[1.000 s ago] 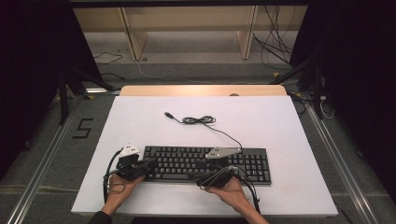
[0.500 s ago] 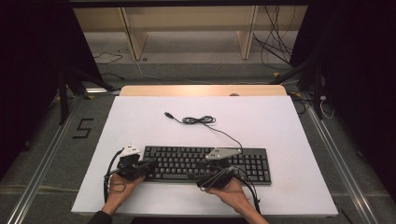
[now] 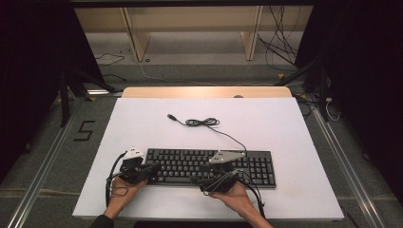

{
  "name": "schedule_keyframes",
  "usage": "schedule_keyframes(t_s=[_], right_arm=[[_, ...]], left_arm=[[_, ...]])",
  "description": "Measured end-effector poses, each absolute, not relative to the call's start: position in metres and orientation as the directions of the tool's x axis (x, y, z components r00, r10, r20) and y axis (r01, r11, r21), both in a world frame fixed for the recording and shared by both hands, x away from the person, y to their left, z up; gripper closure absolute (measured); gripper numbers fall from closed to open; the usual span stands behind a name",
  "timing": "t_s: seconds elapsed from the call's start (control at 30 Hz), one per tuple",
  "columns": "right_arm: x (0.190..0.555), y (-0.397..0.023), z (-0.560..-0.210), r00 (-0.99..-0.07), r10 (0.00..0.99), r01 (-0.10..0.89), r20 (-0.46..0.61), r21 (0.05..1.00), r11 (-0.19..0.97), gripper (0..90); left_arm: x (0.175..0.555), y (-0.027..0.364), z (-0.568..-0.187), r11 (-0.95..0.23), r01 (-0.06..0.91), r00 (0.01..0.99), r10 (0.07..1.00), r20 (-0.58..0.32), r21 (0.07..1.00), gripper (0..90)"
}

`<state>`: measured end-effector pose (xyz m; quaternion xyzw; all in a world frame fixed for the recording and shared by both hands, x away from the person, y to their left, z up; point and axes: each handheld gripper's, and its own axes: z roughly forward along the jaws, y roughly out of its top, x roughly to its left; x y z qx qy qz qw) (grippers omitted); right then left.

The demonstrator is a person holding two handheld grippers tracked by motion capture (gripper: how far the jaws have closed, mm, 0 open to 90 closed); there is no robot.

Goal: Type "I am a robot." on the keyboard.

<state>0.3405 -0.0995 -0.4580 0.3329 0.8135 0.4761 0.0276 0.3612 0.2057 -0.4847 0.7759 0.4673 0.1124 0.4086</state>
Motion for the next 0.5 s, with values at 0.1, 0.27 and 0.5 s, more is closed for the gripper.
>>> schedule_keyframes(t_s=[0.1,0.27,0.5], right_arm=[[0.341,-0.099,-0.458,-0.776,0.568,0.517,0.274,0.793,0.323,39.4],[0.341,-0.100,-0.458,-0.776,0.568,0.515,0.274,0.795,0.320,39.4],[0.341,-0.099,-0.459,-0.776,0.569,0.516,0.273,0.793,0.323,39.4]], left_arm=[[0.360,0.205,-0.483,-0.234,0.625,0.542,0.817,-0.198,0.745,88.7],[0.358,0.206,-0.478,-0.209,0.612,0.540,0.815,-0.210,0.763,84.7],[0.353,0.208,-0.472,-0.173,0.594,0.551,0.799,-0.241,0.786,72.8]])
